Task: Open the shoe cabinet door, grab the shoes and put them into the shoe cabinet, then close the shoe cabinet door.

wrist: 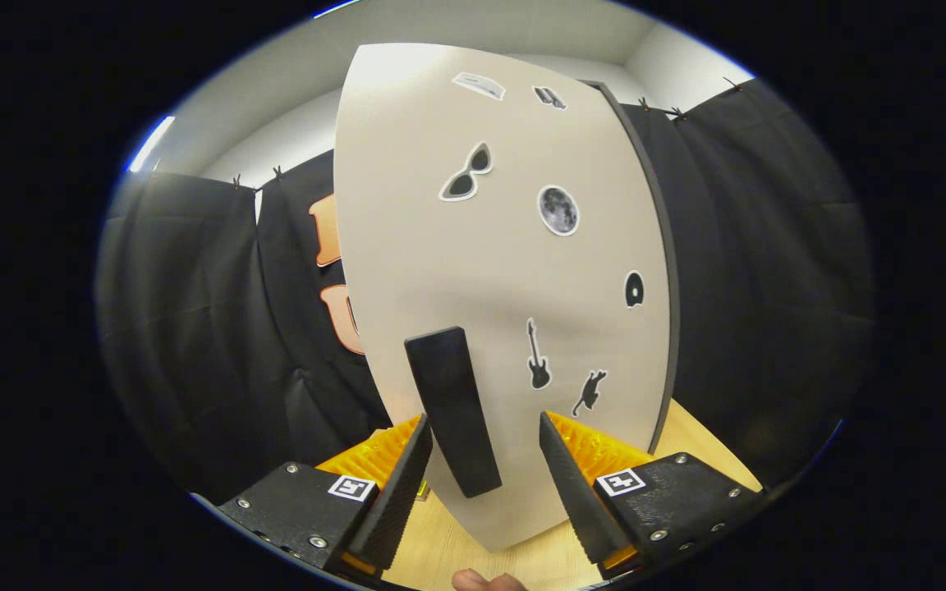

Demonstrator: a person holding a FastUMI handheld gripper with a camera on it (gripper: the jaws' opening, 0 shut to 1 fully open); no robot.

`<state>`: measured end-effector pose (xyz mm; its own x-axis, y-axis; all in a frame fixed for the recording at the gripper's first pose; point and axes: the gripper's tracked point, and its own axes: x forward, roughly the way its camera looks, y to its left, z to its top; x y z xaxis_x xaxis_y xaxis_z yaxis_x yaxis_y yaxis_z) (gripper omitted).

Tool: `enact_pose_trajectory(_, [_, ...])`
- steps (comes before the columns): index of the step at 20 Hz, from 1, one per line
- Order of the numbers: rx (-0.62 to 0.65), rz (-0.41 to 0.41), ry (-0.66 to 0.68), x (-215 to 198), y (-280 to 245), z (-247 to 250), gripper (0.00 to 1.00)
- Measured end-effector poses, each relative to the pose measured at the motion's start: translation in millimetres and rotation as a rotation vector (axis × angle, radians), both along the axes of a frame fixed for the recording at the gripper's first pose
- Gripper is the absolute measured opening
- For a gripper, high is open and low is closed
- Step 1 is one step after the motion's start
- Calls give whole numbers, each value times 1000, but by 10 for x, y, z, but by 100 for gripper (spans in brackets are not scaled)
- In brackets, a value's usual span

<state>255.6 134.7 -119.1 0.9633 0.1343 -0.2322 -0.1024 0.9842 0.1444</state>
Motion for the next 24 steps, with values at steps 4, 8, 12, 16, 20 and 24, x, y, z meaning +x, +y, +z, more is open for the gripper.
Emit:
enact_pose_trajectory(4, [6,4,2,180,-4,-7,83])
enact_pose_trajectory(8, [16,17,-5,337,59,-29,84])
enact_pose_trajectory(12, [-18,1,-17,496,159,-24,85])
enact_pose_trajectory(16, [-96,-44,-35,610,204,5,85])
enact_pose_trajectory(20, [-168,-95,-65,724,241,21,85])
enact_pose_trajectory(24, [-139,-120,-60,814,273,-9,85])
